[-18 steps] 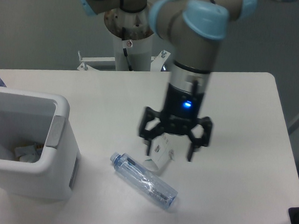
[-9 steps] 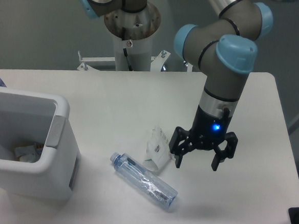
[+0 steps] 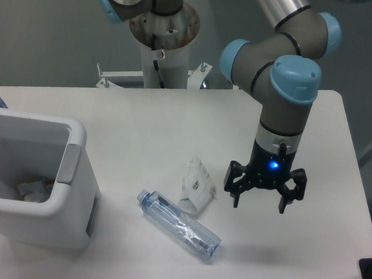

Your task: Open the trash can

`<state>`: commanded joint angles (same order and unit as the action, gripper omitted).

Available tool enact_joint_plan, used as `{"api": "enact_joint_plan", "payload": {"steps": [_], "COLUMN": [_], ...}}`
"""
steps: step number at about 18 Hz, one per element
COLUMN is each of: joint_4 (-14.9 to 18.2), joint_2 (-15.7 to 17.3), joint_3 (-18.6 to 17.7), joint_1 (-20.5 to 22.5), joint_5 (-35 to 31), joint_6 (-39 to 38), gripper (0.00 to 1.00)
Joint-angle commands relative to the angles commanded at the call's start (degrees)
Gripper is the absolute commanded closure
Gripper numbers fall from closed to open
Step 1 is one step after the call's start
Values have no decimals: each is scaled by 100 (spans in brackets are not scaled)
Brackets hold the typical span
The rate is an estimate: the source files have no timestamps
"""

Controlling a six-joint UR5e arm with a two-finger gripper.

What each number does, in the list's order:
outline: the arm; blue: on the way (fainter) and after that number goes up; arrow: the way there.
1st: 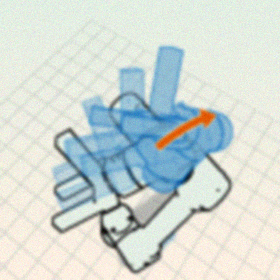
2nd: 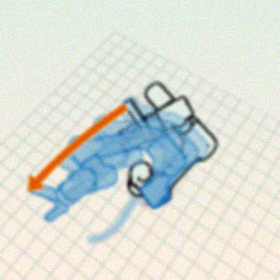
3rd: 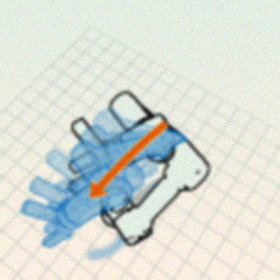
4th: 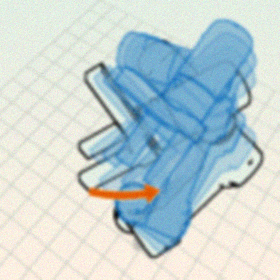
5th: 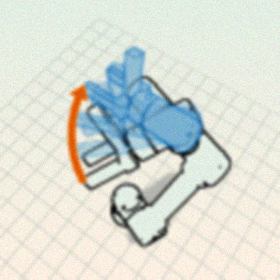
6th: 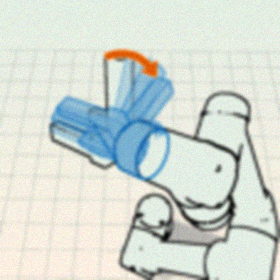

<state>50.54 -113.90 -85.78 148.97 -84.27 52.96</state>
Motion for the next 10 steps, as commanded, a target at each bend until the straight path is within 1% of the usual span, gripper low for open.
{"api": "enact_joint_plan", "payload": {"steps": [2, 3, 10], "joint_4": [44, 44, 35], "joint_2": [-35, -27, -18], "joint_3": [-9, -9, -149], "joint_1": [52, 140, 150], "joint_5": [-125, -134, -248], "joint_6": [669, 829, 865], "gripper": [0, 0, 0]}}
